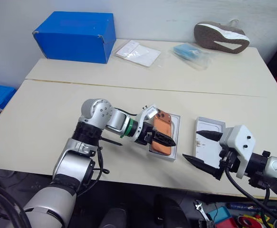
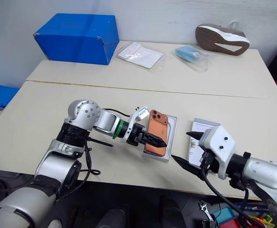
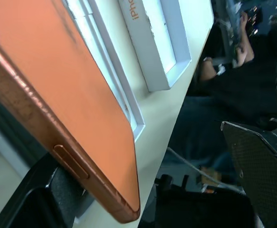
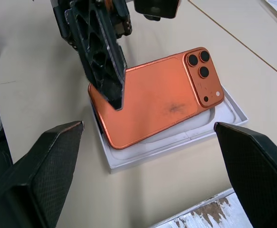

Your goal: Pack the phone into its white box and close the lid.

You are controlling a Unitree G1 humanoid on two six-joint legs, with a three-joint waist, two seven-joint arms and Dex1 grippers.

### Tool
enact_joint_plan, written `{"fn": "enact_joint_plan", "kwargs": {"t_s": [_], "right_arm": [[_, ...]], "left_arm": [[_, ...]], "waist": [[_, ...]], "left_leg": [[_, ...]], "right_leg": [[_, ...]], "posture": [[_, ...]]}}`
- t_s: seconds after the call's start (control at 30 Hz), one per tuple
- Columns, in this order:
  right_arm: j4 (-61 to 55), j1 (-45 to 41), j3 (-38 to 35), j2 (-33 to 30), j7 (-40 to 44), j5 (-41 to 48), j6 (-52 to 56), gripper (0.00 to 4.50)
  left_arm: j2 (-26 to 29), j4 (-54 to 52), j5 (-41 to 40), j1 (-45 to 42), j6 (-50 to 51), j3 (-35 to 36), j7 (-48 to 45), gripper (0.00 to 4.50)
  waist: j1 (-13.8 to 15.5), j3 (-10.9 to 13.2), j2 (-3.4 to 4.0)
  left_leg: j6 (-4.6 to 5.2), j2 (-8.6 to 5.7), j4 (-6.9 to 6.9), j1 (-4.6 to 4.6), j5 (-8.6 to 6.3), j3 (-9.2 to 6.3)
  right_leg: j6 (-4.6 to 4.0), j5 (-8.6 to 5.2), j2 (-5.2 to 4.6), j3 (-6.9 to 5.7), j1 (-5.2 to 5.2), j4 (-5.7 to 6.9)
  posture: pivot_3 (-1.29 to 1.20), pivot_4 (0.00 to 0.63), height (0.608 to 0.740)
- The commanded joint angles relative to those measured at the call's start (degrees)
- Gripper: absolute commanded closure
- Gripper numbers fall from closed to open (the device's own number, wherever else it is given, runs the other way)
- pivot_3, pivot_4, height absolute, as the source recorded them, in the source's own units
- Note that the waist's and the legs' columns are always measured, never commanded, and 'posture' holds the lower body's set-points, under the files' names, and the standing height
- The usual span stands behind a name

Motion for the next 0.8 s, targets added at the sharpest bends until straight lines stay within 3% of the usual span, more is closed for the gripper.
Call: {"fn": "enact_joint_plan", "kwargs": {"t_s": [0.03, 0.33, 0.8], "right_arm": [[-1.08, -0.21, -0.04, 0.35, -0.58, 0.76, -1.36, 0.0], [-1.84, 1.01, -0.71, 0.82, -1.47, 1.0, -1.72, 0.0], [-1.67, 1.98, -0.92, 0.43, -1.48, 0.8, -2.61, 0.0]], "left_arm": [[1.85, -2.97, 3.48, -2.57, -4.99, -5.4, -7.12, 0.03], [6.14, -0.23, 13.14, -6.83, -15.24, -15.72, -23.01, 0.03], [13.29, -3.71, 15.27, -8.05, -11.98, -14.24, -32.9, 0.03]], "waist": [[0.0, 0.0, 0.0], [0.0, 0.0, 0.0], [-0.07, 0.0, 0.0]], "left_leg": [[0.0, 0.0, 0.0, 0.0, 0.0, 0.0], [0.03, 0.0, 0.0, -0.02, 0.01, 0.01], [0.08, 0.01, 0.0, -0.04, 0.02, 0.0]], "right_leg": [[0.0, 0.0, 0.0, 0.0, 0.0, 0.0], [0.0, 0.0, 0.0, 0.02, 0.0, -0.02], [0.0, 0.0, 0.0, 0.04, -0.01, 0.01]], "posture": [[0.0, 0.15, 0.74], [0.0, 0.15, 0.74], [0.0, 0.15, 0.74]]}}
